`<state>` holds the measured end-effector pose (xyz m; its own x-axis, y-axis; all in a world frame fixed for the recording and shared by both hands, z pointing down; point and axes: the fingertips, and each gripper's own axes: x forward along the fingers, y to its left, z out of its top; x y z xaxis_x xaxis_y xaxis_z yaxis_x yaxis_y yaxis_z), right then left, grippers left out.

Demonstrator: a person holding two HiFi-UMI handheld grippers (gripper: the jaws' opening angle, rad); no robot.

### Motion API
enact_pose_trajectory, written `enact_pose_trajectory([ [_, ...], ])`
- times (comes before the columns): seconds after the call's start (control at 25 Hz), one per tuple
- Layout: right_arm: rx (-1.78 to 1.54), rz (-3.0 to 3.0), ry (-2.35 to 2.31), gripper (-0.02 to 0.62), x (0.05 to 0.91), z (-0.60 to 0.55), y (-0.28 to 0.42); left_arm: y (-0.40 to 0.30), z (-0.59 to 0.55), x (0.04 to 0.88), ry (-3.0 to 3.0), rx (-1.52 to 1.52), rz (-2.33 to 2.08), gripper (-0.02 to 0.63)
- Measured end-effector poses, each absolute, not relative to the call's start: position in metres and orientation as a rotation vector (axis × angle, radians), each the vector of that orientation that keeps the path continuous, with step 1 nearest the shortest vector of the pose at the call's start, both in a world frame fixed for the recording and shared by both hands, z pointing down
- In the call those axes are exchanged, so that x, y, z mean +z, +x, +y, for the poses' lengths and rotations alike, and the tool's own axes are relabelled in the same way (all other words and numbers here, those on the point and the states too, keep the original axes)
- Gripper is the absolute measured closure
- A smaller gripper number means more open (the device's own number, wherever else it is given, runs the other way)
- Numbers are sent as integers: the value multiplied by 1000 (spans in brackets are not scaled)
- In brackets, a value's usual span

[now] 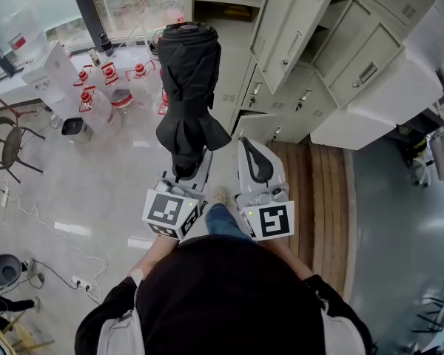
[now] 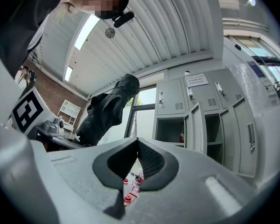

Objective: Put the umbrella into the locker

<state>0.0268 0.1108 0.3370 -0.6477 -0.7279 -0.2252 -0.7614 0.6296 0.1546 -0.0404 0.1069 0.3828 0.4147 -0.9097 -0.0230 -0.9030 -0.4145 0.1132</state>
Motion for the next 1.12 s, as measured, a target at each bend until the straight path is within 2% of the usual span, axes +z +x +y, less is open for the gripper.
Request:
enact_pose_trajectory([
  [0.72, 346, 2752, -1052, 592, 319, -113, 5, -57, -101, 372, 2500, -49, -1782, 552],
  [1.12, 308, 2785, -1005, 592, 339, -172, 5, -52, -162, 386, 2449, 27, -1788, 552],
])
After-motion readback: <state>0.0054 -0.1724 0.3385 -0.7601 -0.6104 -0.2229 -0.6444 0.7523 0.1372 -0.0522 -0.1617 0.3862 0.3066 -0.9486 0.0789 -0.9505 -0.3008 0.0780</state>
